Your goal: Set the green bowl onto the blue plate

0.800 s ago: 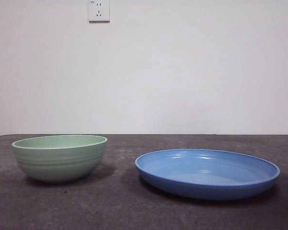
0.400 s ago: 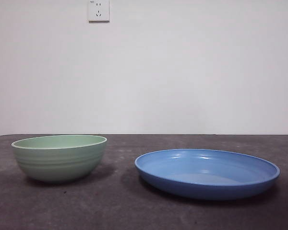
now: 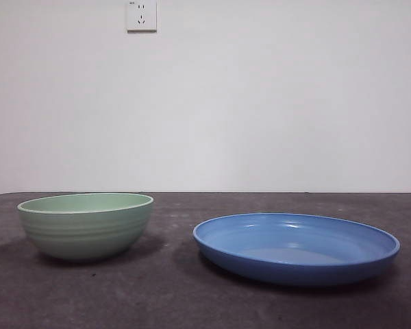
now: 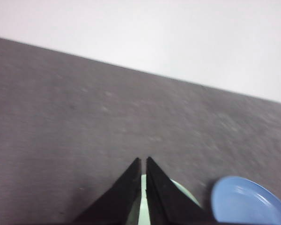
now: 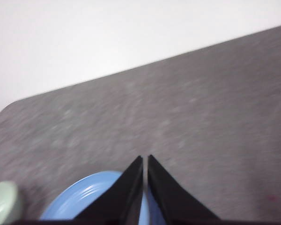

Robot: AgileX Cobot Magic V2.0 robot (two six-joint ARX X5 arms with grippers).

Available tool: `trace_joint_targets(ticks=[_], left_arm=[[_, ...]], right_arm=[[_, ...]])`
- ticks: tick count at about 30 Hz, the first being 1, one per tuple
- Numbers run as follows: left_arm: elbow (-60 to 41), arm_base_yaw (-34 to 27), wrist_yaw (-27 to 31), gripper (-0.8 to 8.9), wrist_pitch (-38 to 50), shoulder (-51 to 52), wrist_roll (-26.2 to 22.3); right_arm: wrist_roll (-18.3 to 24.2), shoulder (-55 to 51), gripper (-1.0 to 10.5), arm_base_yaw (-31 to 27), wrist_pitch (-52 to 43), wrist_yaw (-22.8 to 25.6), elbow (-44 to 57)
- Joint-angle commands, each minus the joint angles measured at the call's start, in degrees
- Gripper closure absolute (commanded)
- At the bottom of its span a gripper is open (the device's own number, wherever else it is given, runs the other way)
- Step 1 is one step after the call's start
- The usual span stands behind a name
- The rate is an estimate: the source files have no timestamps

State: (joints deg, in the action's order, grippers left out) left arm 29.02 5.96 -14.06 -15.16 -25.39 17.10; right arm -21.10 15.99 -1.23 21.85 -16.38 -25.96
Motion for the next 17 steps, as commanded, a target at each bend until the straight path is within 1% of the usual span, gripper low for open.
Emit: trace_joint_targets(ticks=[1, 3, 10, 13, 15, 17], left_arm=[[7.7, 1.4, -3.1, 7.96, -3.3, -5.5, 0.1], [11.3, 2.3, -5.1, 7.96, -5.0, -8.3, 0.0], [20.6, 5.3, -14.1, 7.96, -8.2, -17.5, -0.6], [23.2, 6.7, -16.5, 7.96, -10.2, -20.5, -0.6], [24.4, 7.5, -16.9, 7.96, -11.2, -21.9, -0.6], [25.1, 8.3, -17.4, 7.96, -11.6, -23.1, -1.6]], right_arm=[[-0.7, 4.4, 9.3, 0.0, 1.1, -4.9, -4.8], [-0.1, 7.2, 9.3, 0.0, 2.4, -7.3, -7.8], [7.0, 17.0, 9.3, 0.2, 9.0, -14.3, -19.0], [8.5, 20.2, 9.3, 1.2, 11.7, -15.9, -23.0], [9.4, 21.8, 9.3, 2.0, 13.0, -17.2, -24.9], [10.8, 23.5, 9.3, 3.0, 14.3, -19.7, -26.6]])
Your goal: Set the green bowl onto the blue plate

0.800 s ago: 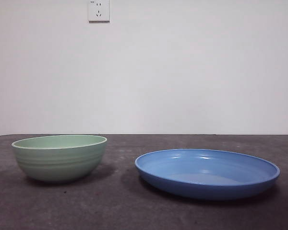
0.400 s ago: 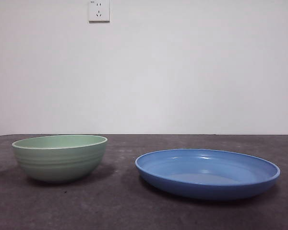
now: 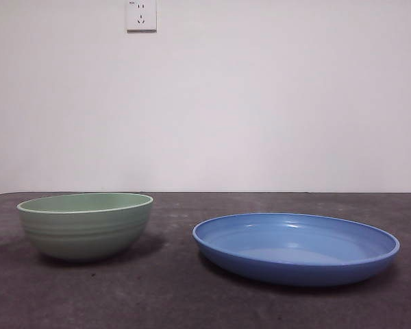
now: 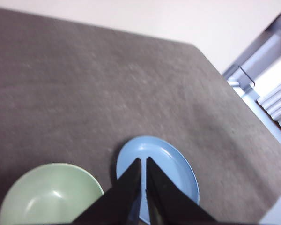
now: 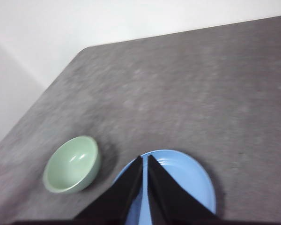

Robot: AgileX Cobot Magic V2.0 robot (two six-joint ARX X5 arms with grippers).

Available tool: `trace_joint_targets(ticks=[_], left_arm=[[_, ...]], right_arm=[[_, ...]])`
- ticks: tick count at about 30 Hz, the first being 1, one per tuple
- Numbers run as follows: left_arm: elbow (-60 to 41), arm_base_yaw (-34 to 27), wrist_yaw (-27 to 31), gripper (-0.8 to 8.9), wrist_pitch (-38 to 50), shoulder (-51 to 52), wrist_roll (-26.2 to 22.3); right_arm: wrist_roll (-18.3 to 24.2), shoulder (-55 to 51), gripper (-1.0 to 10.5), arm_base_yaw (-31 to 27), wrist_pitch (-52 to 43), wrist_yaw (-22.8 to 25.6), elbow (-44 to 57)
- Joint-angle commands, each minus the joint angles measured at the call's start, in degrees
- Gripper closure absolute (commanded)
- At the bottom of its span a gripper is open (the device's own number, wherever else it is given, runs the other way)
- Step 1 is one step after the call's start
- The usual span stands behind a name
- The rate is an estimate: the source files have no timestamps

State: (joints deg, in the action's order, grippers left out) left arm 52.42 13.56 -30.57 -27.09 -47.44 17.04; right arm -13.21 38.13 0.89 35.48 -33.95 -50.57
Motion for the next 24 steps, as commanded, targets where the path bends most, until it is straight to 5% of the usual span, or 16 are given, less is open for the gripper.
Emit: trace_joint_targets(ticks=[1, 16, 19, 24], left_arm=[[1.7, 1.0, -0.9, 7.96, 0.3, -1.4, -1.7], [1.7, 1.9, -0.9, 7.78, -3.7, -2.0, -4.6], [1.7, 1.9, -0.9, 6.42, -4.6, -2.0, -4.6], [1.7, 1.9, -0.9, 2.94, -5.1, -2.0, -4.6]], right_arm=[[3.5, 2.0, 9.3, 1.3, 1.1, -3.1, -2.4], [3.8, 3.4, 9.3, 3.7, 1.9, -5.1, -2.7], [3.8, 3.4, 8.5, 3.7, 1.9, -5.1, -2.7], [3.8, 3.4, 5.1, 3.7, 1.9, -5.0, -2.7]])
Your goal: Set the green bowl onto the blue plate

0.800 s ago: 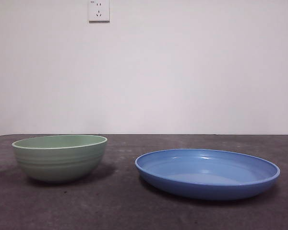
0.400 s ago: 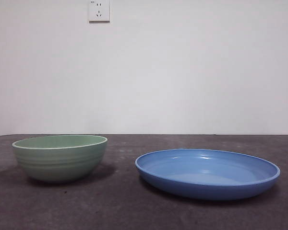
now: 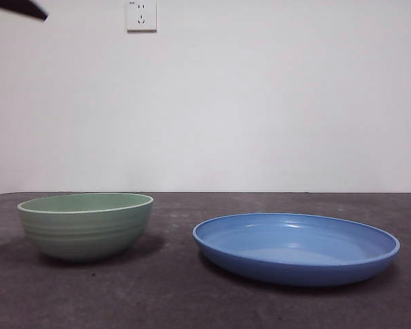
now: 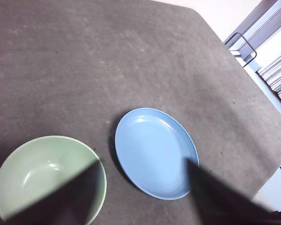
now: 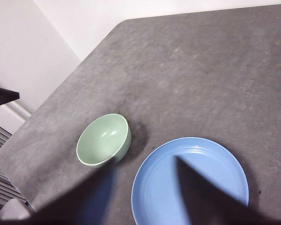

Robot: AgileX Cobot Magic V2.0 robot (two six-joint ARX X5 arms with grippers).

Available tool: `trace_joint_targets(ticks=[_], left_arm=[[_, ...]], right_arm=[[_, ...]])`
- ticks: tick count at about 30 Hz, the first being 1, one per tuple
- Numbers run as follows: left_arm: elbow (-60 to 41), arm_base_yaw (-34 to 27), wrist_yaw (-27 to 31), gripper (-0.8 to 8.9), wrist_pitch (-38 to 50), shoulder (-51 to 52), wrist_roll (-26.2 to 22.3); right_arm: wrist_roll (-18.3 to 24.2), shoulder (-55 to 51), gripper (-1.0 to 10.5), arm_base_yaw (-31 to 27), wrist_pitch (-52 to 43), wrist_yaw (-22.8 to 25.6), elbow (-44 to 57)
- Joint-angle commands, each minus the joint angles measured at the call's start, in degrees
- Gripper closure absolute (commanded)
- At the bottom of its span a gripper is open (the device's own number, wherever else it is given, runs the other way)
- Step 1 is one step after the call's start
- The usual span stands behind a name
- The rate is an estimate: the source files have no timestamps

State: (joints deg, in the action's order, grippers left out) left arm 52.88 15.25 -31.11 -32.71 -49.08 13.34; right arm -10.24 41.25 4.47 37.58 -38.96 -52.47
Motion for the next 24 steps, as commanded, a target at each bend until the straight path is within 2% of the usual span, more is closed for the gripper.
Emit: trace_joint_targets(ticks=[1, 3, 5, 13, 16, 21, 24], left_arm=[[1.2, 0.2, -0.3, 2.5, 0.6, -0.3, -0.9], [1.2, 0.2, -0.3, 2.11, 0.6, -0.3, -1.2], [1.2, 0.2, -0.3, 2.11, 0.6, -0.3, -1.7], [1.2, 0.2, 0.0, 2.2, 0.3, -0.6, -3.6], [1.2, 0.2, 4.3, 2.2, -1.5, -1.6, -3.6], [1.2, 0.1, 15.7, 2.2, -6.5, -6.1, -3.9], [1.2, 0.0, 19.0, 2.2, -7.6, -10.3, -4.8]], right_arm=[[0.8, 0.2, 4.6, 0.1, -0.2, -0.1, -0.8], [0.7, 0.2, 3.8, 0.1, -0.2, 0.0, -0.8], [0.6, 0.2, 3.4, 0.1, -0.2, 0.0, -0.8], [0.6, 0.2, 3.3, 0.1, -0.3, -0.1, -0.8], [0.3, 0.2, 3.3, 0.1, -0.2, -0.2, -0.8], [0.2, 0.2, 3.3, 0.1, -0.2, -0.2, -0.8], [0.2, 0.2, 3.3, 0.1, -0.2, -0.2, -0.8]])
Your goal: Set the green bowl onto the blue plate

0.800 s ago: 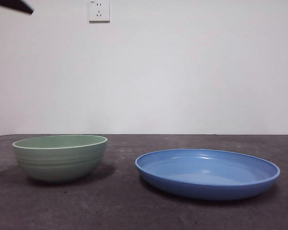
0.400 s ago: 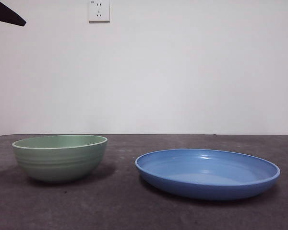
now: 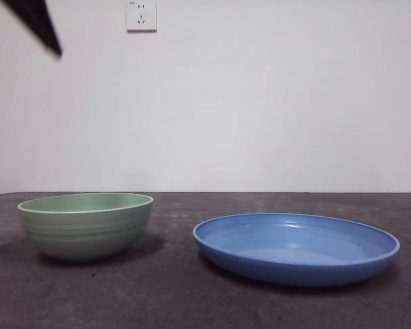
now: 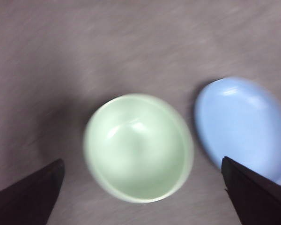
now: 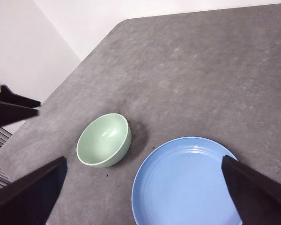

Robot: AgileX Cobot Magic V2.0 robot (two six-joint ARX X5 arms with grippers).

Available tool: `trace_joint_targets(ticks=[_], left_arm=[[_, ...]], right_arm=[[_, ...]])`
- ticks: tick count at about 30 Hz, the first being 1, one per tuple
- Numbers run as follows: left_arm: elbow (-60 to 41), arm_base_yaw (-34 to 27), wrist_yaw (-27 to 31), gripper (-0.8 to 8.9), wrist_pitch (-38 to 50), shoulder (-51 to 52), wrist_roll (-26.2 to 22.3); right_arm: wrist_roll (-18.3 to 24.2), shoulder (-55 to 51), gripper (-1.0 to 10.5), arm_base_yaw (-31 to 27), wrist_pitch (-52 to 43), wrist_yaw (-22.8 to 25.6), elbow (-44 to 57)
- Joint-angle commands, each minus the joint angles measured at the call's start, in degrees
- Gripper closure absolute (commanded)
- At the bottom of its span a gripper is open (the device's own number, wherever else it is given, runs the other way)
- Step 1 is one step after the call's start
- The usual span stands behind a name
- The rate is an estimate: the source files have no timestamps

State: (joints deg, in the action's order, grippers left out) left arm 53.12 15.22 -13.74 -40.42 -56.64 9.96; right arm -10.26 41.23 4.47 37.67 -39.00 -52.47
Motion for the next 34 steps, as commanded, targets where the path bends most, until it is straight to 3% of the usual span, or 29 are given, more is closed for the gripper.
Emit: trace_joint_targets(ticks=[1, 12, 23, 34], left_arm=[[0.9, 0.0, 1.8, 2.2, 0.1, -4.2, -1.6], [1.0, -1.0, 2.0, 2.2, 3.4, -22.1, -3.3], [1.8, -1.0, 2.0, 2.4, 4.3, -30.2, -3.9], [1.8, -1.0, 2.0, 7.17, 4.6, -30.7, -4.6]], right_arm=[[0.2, 0.2, 3.3, 0.1, -0.3, -0.2, -0.8], [0.2, 0.2, 3.3, 0.1, -0.3, -0.2, -0.8], [0.2, 0.2, 3.3, 0.1, -0.3, -0.2, -0.8], [0.2, 0.2, 3.3, 0.1, 0.2, -0.2, -0.8]])
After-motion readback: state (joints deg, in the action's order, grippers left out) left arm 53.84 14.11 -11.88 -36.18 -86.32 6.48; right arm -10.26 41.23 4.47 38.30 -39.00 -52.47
